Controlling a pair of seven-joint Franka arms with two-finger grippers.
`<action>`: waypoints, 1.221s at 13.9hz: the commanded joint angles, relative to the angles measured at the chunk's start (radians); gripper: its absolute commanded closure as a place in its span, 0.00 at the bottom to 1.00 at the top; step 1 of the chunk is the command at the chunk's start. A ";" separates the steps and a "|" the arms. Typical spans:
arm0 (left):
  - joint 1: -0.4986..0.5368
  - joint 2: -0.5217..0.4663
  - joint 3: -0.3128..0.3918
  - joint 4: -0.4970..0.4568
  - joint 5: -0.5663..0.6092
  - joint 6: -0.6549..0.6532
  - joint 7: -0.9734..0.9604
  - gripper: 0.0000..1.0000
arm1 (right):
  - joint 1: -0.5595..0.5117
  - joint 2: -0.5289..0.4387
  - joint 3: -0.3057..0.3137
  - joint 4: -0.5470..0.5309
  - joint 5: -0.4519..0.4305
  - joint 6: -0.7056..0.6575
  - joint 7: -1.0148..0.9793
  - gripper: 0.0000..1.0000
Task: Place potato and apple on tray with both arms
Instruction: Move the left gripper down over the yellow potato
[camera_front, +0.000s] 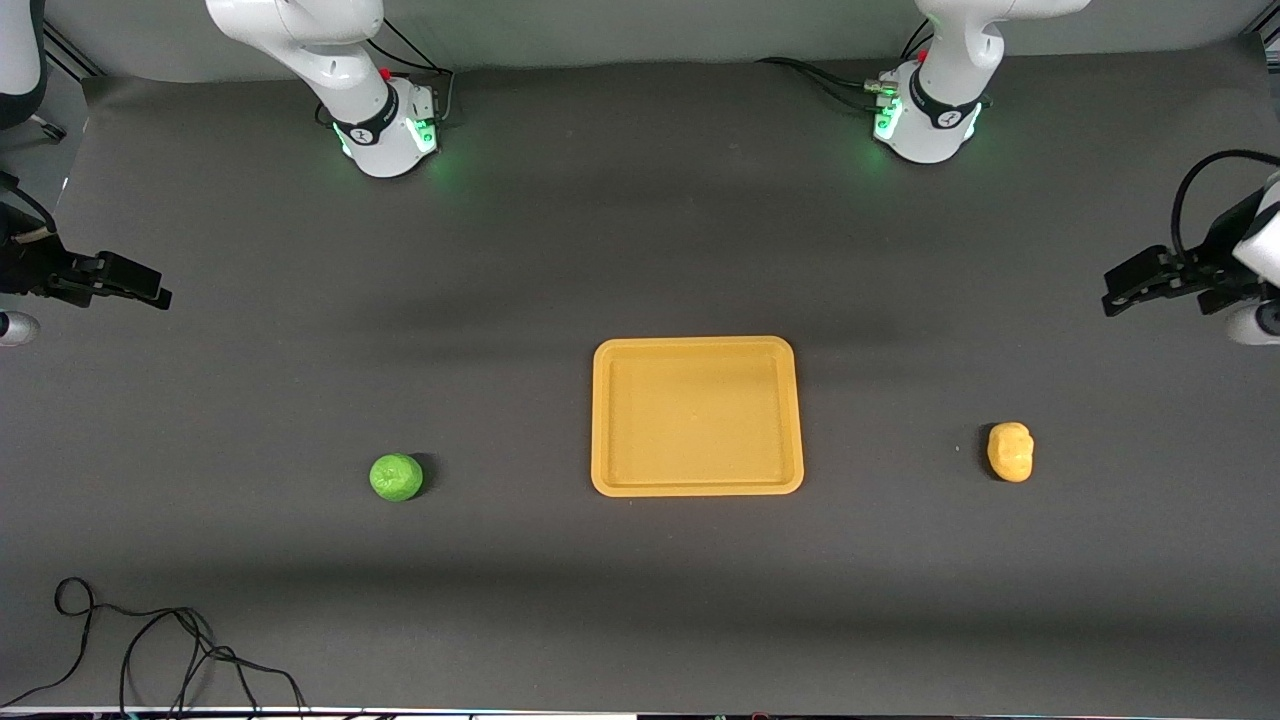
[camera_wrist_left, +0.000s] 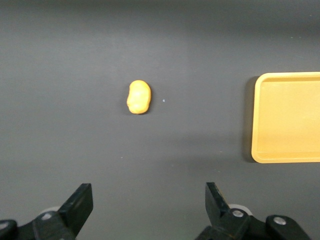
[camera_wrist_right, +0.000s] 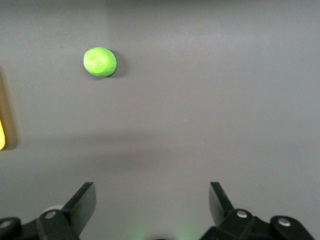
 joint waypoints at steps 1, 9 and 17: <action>-0.015 0.017 0.002 0.012 -0.027 0.012 0.004 0.00 | -0.007 0.010 0.003 0.029 -0.007 -0.046 -0.025 0.00; 0.000 0.063 0.006 0.002 0.039 0.055 0.034 0.02 | -0.009 0.013 0.002 0.022 -0.003 -0.046 -0.019 0.00; 0.000 0.160 0.005 0.063 0.053 0.078 0.043 0.00 | -0.007 0.020 0.002 0.021 0.019 -0.033 -0.007 0.00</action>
